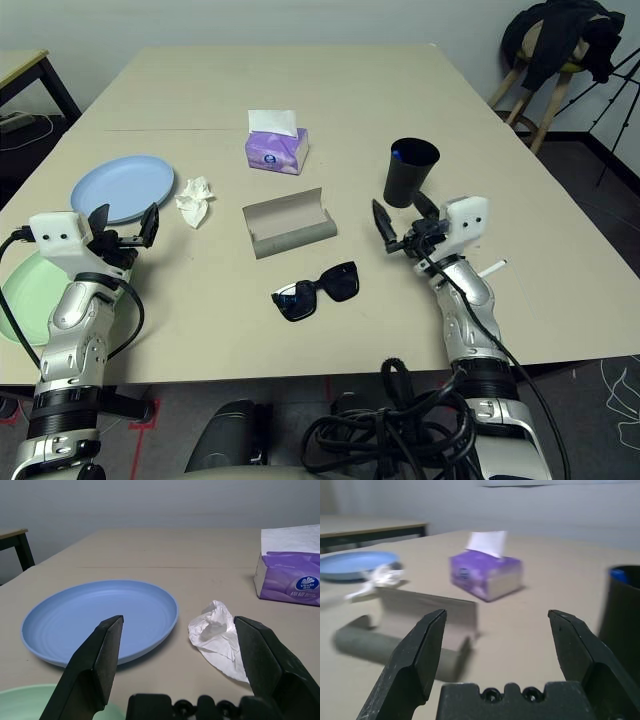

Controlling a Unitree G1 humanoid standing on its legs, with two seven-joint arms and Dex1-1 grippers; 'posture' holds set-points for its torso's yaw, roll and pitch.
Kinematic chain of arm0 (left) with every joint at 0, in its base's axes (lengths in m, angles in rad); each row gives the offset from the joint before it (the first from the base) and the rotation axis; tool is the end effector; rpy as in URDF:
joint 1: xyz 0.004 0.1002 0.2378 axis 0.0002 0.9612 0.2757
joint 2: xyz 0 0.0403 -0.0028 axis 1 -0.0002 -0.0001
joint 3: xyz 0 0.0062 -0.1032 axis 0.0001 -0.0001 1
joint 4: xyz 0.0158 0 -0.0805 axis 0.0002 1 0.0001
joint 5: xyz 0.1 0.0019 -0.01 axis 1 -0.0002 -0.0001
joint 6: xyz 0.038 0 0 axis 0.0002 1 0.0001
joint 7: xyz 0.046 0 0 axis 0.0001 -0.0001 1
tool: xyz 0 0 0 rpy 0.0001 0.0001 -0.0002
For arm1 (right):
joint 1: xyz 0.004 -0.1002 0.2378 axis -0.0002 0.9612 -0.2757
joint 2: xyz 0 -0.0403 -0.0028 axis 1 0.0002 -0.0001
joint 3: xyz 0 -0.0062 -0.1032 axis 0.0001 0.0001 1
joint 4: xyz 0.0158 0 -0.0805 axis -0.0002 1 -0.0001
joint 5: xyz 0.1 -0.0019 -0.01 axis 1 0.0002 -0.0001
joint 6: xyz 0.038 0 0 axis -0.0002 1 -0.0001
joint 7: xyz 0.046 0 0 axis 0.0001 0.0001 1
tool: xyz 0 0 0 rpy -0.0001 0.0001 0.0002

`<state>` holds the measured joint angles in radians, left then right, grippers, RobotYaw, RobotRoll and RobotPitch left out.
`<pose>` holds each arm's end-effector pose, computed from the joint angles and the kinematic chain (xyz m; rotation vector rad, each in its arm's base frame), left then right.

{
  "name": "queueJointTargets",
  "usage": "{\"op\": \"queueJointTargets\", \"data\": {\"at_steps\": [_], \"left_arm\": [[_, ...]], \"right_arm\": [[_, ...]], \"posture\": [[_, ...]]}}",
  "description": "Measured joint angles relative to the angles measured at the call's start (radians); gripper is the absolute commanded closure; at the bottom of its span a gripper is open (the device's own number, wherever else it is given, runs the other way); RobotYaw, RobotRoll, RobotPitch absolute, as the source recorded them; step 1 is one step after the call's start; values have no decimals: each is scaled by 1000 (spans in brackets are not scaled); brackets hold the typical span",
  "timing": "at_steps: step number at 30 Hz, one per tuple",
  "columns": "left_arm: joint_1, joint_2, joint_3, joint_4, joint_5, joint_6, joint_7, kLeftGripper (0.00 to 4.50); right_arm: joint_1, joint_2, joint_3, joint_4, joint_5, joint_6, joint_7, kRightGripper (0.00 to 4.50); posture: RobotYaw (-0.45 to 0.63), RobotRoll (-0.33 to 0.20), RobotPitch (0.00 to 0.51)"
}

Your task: Organize and tidy the items on the table.

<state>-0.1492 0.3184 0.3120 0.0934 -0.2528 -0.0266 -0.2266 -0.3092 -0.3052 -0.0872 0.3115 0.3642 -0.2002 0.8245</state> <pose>0.2226 0.2634 0.0868 0.0496 -0.1632 0.0607 0.2609 -0.2204 0.0800 -0.0203 -0.2449 0.7255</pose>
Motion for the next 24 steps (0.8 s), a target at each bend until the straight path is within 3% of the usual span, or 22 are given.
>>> {"op": "queueJointTargets", "data": {"at_steps": [8, 16, 19, 24], "left_arm": [[3, 8, -6, -7, 1, 1, -16, 0], [22, 27, -6, -38, -6, 23, -42, 0], [20, 76, 1, -46, -46, 88, -90, 0], [20, 224, 4, -92, -169, 317, -240, 0]], "right_arm": [[-39, -107, 122, -31, 61, 6, 433, 43], [-77, -129, 165, -6, 60, -41, 648, 43], [-77, -127, 179, 1, 59, -45, 681, 43], [-77, -124, 194, 1, 55, -50, 704, 43]], "posture": [[146, 0, 42], [166, 0, 44], [173, 0, 45], [176, 0, 46]]}}
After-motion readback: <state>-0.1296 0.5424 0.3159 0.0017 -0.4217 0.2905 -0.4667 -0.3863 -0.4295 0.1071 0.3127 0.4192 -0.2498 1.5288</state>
